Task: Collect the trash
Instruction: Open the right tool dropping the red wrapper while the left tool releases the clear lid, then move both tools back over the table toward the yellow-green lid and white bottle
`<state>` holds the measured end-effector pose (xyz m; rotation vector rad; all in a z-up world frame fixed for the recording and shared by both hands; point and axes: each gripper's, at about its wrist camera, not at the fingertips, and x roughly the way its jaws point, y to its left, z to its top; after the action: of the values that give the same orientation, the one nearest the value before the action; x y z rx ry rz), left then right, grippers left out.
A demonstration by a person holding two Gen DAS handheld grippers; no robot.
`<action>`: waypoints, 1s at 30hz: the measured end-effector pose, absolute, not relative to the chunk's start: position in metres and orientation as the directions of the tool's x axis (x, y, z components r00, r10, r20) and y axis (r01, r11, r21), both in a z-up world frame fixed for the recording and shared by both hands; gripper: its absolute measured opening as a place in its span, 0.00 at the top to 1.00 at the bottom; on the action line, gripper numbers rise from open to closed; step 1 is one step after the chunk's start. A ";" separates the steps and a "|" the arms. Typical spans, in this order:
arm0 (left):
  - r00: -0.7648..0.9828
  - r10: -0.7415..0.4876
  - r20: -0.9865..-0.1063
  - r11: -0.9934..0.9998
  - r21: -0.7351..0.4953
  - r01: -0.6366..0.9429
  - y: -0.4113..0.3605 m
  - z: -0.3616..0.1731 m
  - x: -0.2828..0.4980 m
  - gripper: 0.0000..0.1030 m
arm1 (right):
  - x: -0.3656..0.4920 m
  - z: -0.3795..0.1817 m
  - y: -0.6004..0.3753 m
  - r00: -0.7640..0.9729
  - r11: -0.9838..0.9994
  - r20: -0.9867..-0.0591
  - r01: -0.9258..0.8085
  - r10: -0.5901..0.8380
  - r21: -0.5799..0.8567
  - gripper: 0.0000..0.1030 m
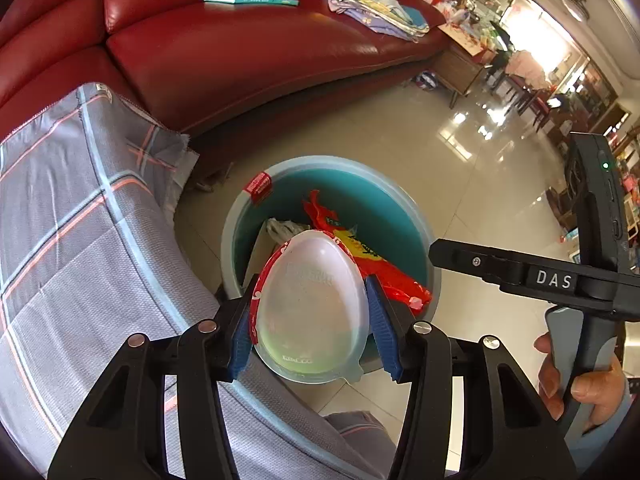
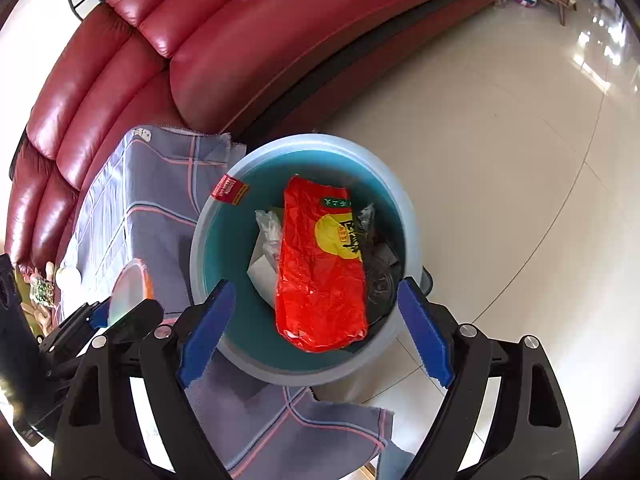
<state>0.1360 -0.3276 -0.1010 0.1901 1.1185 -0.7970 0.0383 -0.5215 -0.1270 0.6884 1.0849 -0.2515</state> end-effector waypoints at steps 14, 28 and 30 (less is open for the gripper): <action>0.194 -0.418 -0.887 0.724 -0.197 0.661 -0.351 -0.111 0.131 0.05 | 0.032 -0.123 -0.529 0.470 0.756 -0.874 0.524 0.127 0.392 0.22; 0.222 -0.396 -0.891 0.753 -0.177 0.634 -0.325 -0.100 0.129 0.05 | 0.035 -0.115 -0.508 0.441 0.772 -0.887 0.513 0.137 0.374 0.12; 0.224 -0.402 -0.888 0.756 -0.184 0.628 -0.319 -0.097 0.128 0.05 | 0.035 -0.112 -0.504 0.439 0.774 -0.889 0.514 0.134 0.370 0.12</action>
<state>0.1278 -0.3187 -0.0966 0.2325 1.1406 -0.7194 0.0349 -0.5038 -0.1124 0.6762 1.1116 -0.2596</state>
